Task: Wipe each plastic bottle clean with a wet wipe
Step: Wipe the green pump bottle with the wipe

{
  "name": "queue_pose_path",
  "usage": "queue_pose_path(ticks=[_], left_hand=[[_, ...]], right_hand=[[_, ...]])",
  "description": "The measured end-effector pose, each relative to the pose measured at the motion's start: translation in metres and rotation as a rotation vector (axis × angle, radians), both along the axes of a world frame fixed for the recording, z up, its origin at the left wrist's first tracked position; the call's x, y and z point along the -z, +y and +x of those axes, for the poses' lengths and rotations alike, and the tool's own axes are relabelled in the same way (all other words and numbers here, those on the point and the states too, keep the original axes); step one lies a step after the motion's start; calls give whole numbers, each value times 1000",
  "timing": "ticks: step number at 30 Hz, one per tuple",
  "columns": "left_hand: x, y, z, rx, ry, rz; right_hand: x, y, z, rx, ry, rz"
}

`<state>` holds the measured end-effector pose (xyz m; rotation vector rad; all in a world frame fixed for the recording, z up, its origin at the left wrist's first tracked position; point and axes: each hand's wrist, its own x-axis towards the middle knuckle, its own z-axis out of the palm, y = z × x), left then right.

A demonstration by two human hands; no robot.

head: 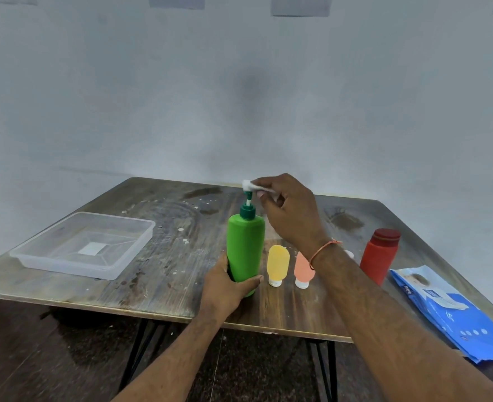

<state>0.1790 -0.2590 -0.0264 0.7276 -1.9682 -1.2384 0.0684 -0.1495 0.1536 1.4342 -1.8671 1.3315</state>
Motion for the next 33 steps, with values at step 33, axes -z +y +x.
queue_pose_path(ticks=[33], left_hand=[[-4, 2, 0, 25, -22, 17]], right_hand=[[94, 15, 11, 161, 145, 34]])
